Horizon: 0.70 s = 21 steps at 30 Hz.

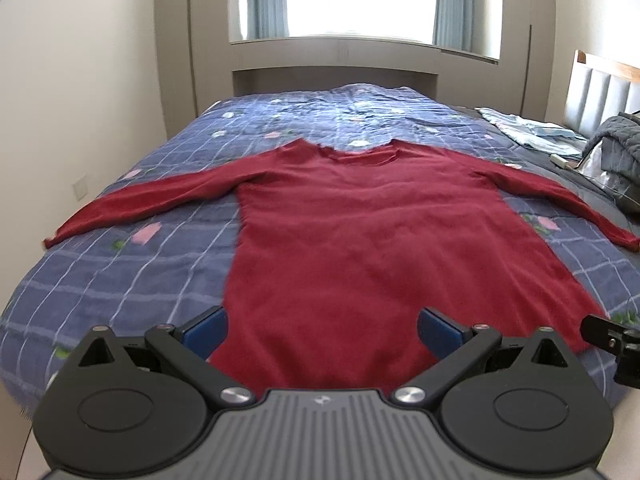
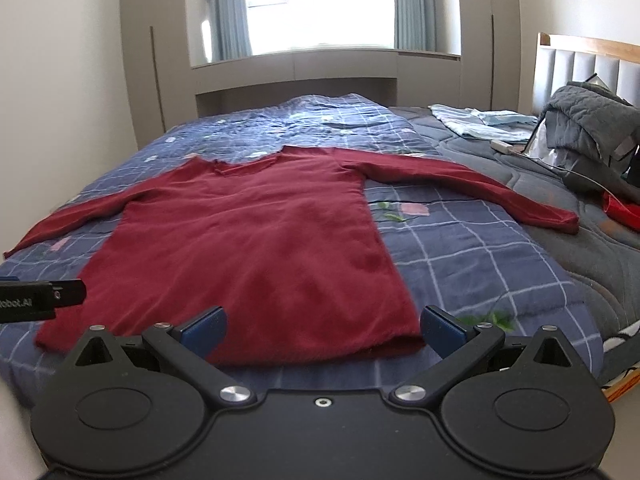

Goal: Fold small clothes
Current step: 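Move the right gripper toward the sweater sleeve nearest it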

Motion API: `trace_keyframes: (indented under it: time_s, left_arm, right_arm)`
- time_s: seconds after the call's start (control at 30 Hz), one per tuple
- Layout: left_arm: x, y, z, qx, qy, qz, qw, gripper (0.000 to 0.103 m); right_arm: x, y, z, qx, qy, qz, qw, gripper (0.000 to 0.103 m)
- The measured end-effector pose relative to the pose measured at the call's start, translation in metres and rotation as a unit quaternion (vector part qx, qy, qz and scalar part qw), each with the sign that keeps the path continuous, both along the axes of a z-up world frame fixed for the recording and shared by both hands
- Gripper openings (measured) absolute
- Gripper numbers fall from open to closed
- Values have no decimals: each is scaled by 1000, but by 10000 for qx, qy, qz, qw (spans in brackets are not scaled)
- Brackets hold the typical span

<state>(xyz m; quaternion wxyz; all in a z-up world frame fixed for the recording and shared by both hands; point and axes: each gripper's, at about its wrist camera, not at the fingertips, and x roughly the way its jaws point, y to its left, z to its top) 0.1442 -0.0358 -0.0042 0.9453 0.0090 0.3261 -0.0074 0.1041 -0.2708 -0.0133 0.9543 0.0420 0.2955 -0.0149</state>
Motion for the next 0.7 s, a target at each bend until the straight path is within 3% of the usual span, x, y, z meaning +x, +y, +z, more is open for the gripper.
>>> trace_keyframes:
  time_s: [0.4,0.7]
  left_arm:
    - [92,-40,7,151,36,-340,9993,103]
    - [157,-80,0,418,136,-427,9981,103]
  right_arm:
    - [82,-41,-3,-407,-23,-338,9986,103]
    - [130,-80,-17,-395,67,-635,9972,103]
